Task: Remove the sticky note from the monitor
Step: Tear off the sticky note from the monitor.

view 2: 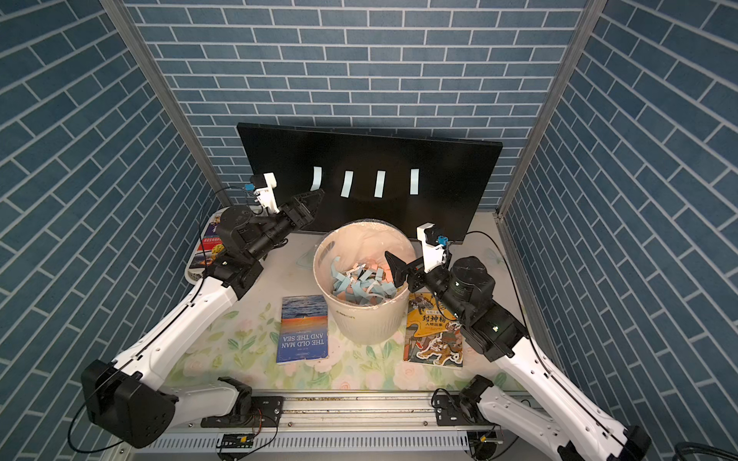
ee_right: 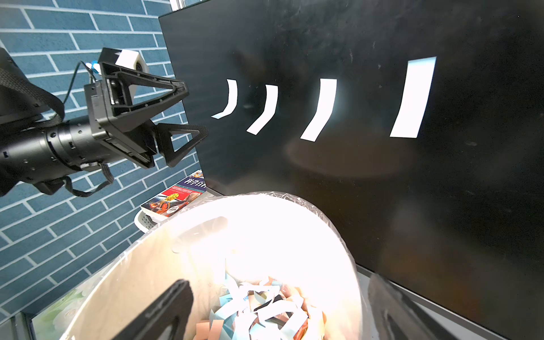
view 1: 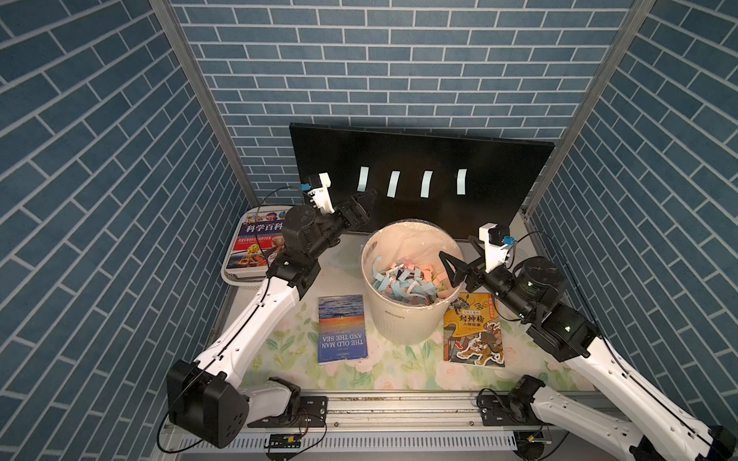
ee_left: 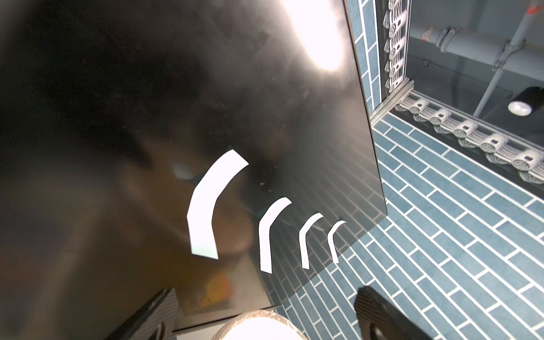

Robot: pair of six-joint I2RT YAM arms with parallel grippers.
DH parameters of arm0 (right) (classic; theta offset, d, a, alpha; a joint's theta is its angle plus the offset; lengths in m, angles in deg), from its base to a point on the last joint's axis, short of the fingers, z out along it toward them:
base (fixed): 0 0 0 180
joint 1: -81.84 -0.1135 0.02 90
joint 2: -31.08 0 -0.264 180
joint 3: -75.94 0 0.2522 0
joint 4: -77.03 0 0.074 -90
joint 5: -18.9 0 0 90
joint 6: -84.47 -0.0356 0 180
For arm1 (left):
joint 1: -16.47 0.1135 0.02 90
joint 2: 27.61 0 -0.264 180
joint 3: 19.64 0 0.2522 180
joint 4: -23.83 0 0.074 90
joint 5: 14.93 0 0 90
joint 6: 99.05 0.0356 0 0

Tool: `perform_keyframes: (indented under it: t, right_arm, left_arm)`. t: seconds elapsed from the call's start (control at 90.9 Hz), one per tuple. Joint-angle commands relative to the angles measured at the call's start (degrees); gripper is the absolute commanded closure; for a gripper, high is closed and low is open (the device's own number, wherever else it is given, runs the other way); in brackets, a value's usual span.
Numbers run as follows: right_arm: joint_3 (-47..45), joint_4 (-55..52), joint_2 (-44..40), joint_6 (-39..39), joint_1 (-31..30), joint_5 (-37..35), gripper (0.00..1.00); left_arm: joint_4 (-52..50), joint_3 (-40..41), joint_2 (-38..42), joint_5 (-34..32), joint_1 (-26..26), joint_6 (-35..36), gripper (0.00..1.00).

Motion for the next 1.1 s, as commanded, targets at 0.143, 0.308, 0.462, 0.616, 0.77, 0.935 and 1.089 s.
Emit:
perform_keyframes:
  t: [0.143,0.308,0.462,0.616,0.77,0.935,1.089]
  right_arm:
    - [-1.19,2.32,-1.51,0.89,0.11,0.11,0.02]
    - [-1.43,2.60,-1.99,0.89,0.11,0.03,0.01]
    - [-1.46,2.66,-2.17,0.89,0.24,0.12,0.01]
    - [-1.53,2.67,-2.46,0.89,0.29,0.24,0.01]
    - [-1.70,2.68,-2.83,0.89,0.29,0.16,0.01]
    - [-1.92,2.68,-3.10,0.81,0.37,0.15,0.01]
    - [-1.92,2.66,-3.10,0.80,0.40,0.11,0.01]
  left_arm:
    - [6.82,0.54,-2.60,0.97,1.41,-6.13,0.00]
    - [9.73,0.53,-4.32,1.39,2.42,-9.40,0.01]
    - [12.70,0.34,-6.19,1.82,2.88,-12.38,0.08]
    - [14.48,-0.40,-7.51,1.55,3.00,-14.23,0.23]
    - [14.90,-0.94,-8.15,0.68,2.97,-15.26,0.37]
    - [14.85,-0.66,-8.18,-0.92,3.04,-15.70,0.47]
    - [15.56,-0.58,-8.47,-1.67,3.07,-16.31,0.57]
